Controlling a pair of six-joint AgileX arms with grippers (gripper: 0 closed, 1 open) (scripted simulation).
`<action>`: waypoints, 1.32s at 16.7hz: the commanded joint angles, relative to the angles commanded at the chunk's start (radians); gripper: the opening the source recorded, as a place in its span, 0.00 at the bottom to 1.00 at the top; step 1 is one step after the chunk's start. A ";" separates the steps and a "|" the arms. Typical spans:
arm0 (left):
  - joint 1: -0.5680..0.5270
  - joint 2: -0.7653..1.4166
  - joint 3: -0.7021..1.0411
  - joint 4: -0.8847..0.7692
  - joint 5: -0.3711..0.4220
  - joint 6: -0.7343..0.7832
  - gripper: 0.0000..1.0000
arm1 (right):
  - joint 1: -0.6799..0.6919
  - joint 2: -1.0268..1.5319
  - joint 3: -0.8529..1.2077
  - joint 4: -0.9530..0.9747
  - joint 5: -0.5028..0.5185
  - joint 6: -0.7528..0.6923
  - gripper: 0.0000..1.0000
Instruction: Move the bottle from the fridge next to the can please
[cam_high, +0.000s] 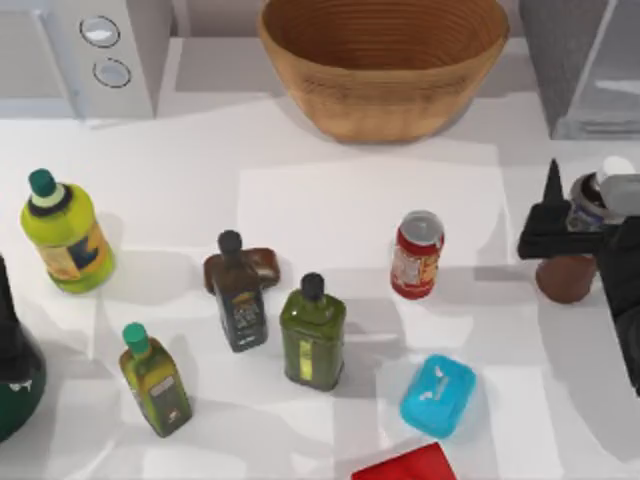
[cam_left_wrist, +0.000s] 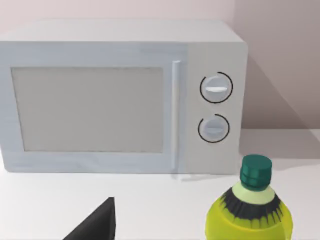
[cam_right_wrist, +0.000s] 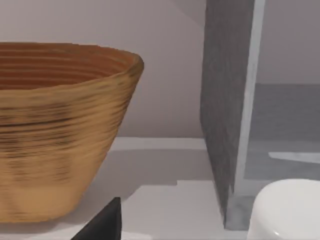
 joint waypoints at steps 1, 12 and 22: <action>0.000 0.000 0.000 0.000 0.000 0.000 1.00 | 0.000 0.000 0.000 0.000 0.000 0.000 1.00; 0.000 0.000 0.000 0.000 0.000 0.000 1.00 | 0.057 -0.056 -0.103 0.042 0.059 0.001 1.00; 0.000 0.000 0.000 0.000 0.000 0.000 1.00 | -0.078 -0.518 -0.171 -0.379 -0.148 0.005 1.00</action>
